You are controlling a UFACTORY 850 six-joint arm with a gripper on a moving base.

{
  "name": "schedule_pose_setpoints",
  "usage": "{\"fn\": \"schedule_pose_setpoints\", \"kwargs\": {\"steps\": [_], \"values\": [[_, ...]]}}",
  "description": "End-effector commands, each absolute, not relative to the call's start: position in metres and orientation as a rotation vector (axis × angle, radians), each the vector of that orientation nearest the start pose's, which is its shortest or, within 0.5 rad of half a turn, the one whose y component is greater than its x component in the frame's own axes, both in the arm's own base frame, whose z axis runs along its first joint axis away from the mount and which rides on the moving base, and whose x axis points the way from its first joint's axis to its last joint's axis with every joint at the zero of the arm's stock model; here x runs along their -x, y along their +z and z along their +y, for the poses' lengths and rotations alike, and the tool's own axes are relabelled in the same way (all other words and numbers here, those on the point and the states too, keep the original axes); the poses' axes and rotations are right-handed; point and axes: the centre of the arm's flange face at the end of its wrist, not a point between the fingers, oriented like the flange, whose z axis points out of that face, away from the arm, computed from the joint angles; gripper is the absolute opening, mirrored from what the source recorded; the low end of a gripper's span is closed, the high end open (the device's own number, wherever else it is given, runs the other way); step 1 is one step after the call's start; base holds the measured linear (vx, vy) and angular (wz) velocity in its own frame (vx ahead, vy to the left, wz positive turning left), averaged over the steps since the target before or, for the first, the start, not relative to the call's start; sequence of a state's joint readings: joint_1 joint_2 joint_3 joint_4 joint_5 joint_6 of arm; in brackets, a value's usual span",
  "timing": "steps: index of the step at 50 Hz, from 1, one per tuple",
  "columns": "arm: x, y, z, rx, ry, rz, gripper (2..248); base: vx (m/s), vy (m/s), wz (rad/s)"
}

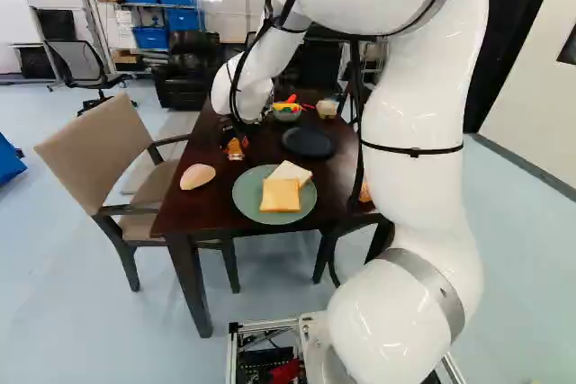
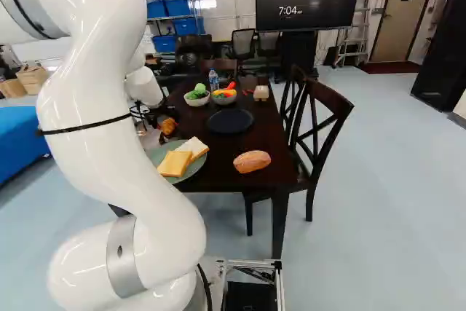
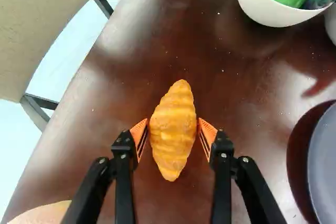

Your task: Move the croissant to the empty plate

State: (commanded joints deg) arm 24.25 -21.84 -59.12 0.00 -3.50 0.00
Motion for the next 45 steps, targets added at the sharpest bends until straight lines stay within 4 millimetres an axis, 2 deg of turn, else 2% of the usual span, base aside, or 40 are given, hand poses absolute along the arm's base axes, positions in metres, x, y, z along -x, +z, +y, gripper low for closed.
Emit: {"fn": "schedule_pose_setpoints", "kwargs": {"steps": [1,2,6,7,35,45], "values": [[-0.5220,0.4031,0.2351,2.830,-0.860,-0.608,155,0.000,0.000,0.000],[-0.5221,0.4031,0.2352,2.829,-0.862,-0.608,142,0.000,0.000,0.000],[-0.5227,0.4035,0.2354,2.824,-0.873,-0.607,142,0.000,0.000,0.000],[-0.5228,0.4037,0.2355,2.823,-0.876,-0.606,134,0.000,0.000,0.000],[-0.5229,0.4037,0.2355,2.822,-0.878,-0.606,136,0.000,0.000,0.000],[-0.5207,0.4121,0.2332,2.815,-0.896,-0.602,136,0.000,0.000,0.000]]}}
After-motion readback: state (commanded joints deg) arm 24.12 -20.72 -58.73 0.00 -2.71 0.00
